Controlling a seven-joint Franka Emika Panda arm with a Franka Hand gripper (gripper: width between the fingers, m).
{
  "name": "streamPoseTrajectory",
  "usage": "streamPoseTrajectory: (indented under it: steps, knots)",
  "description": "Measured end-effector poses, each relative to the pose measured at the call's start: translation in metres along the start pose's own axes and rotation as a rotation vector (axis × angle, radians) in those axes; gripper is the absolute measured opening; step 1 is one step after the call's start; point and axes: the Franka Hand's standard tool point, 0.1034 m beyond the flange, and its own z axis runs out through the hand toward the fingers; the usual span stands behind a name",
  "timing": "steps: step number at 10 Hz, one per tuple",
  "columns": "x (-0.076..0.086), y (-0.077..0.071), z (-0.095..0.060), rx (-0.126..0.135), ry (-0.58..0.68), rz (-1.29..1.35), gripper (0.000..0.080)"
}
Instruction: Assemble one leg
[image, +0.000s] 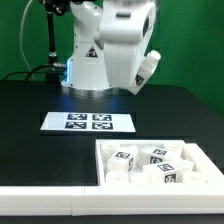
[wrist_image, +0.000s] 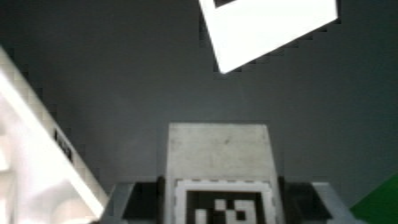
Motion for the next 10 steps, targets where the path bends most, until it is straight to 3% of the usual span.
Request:
streamPoseTrajectory:
  steps: [2,3,4,5,7,9,10]
  knots:
    - [-0.004,0.001,0.006,0.019,0.0,-0.001,0.0282]
    - [-0.004,0.003,0.006,0.0,0.02,-0.025,0.0282]
    - [-0.005,0.006,0.014,-0.087,0.061,-0.109,0.0282]
    - [-0.01,-0.001,0.02,-0.108,0.15,-0.17,0.0282]
    - [-0.021,0.002,0.026,-0.091,0.344,-0.248,0.0282]
    - [-0.034,0.012,0.034,-0.131,0.47,-0.293,0.0282]
    - [-0.04,0.018,0.037,-0.169,0.529,-0.286,0.0282]
